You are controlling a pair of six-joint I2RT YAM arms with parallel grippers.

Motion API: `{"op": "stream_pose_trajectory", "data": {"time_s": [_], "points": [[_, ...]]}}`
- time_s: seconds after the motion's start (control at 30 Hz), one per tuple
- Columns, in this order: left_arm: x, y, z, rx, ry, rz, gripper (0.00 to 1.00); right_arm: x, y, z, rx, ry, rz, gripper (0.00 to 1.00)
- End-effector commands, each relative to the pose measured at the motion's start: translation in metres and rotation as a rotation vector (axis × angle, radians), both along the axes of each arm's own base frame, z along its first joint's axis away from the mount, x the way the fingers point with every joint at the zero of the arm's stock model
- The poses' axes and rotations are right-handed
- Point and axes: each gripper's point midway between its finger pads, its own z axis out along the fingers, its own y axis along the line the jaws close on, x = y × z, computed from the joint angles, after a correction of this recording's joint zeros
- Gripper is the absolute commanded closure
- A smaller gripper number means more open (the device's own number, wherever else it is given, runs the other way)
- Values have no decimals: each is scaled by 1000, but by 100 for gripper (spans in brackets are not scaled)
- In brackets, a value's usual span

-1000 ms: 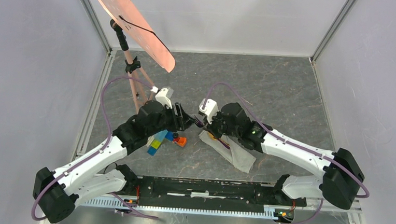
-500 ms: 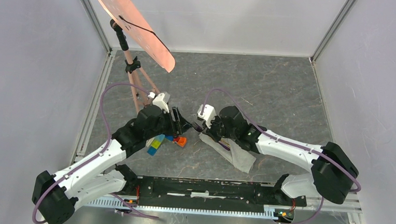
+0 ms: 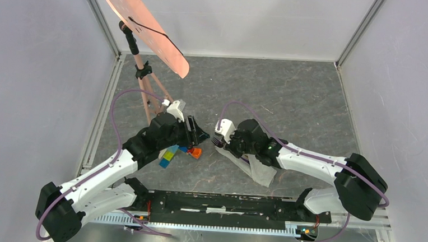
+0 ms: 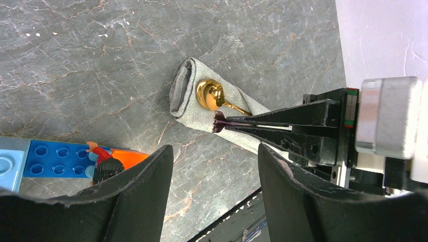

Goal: Fold the napkin into a case and place the utensils inside
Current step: Stuff the fork into the folded napkin.

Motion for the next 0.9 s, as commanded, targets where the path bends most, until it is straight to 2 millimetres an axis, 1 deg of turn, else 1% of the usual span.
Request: {"op": "stream_pose_trajectory", "data": {"time_s": [0.0,0.17,0.27,0.6,0.8,0.87], "points": [[2,-4,5,-37,-4,2,31,0,-13,-2,-44,19,-58,100],[3,-7,4,-45,3,-3,31,-7,-23,-6,-50,40,-82,100],[3,-8,5,-50,3,-7,31,-10,-26,-9,-54,56,-85,100],[1,-5,7,-43,-3,-5,31,-21,-38,-30,-94,124,-115,100],[0,-5,6,-42,0,-7,31,-24,-42,-38,-124,155,-136,100],[0,-7,6,-50,-2,-17,30,-24,-40,-38,-112,160,-133,100]]}}
